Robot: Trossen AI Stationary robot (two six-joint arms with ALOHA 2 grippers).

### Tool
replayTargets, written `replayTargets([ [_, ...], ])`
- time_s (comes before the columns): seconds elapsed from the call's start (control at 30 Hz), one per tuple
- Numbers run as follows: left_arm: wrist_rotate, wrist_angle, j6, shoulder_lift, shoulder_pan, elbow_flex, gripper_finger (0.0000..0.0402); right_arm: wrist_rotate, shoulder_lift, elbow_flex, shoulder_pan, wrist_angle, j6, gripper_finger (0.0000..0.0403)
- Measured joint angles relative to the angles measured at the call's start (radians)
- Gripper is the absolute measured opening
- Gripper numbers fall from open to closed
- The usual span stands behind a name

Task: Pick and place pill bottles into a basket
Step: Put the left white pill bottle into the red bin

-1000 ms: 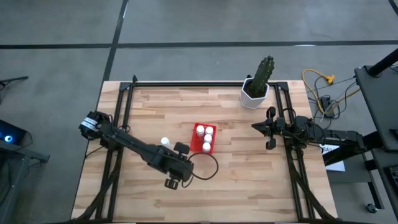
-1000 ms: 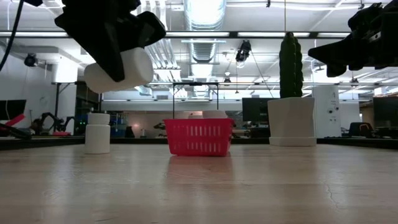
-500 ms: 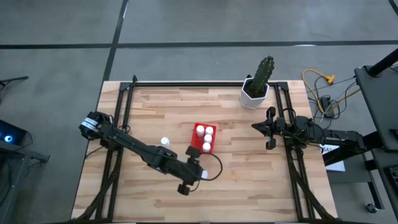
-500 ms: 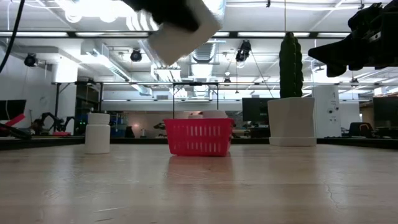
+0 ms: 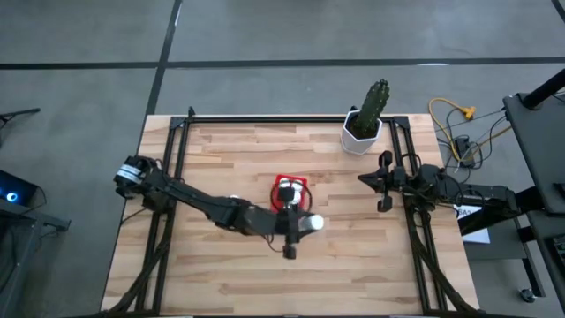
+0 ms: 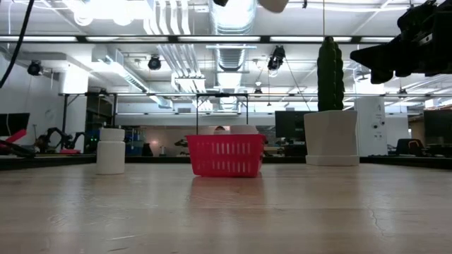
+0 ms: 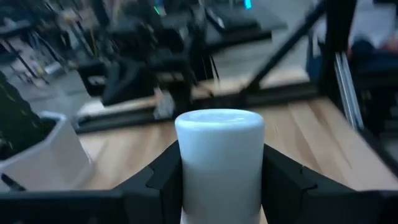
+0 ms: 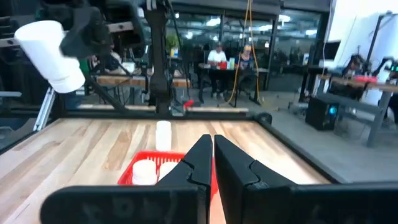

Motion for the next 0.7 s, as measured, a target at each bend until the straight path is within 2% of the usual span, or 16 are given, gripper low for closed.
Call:
replayTargets([
  [0.27, 0.006, 0.557, 0.001, -0.010, 0.072, -0.198, 0.0142, 0.001, 0.000, 0.000, 0.000, 0.029, 0.113, 0.0008],
  [0.47, 0.058, 1.006, -0.198, -0.013, 0.145, -0.342, 0.0142, 0.000, 0.014, 0.000, 0.000, 0.035, 0.103, 0.0008],
  [0.57, 0.060, 1.101, -0.297, -0.014, 0.179, -0.386, 0.0142, -0.034, 0.027, 0.000, 0.002, 0.060, 0.055, 0.0009],
  [0.7, 0.062, 1.166, -0.398, -0.014, 0.211, -0.406, 0.0142, -0.182, 0.077, 0.000, 0.003, 0.159, -0.061, 0.0009],
])
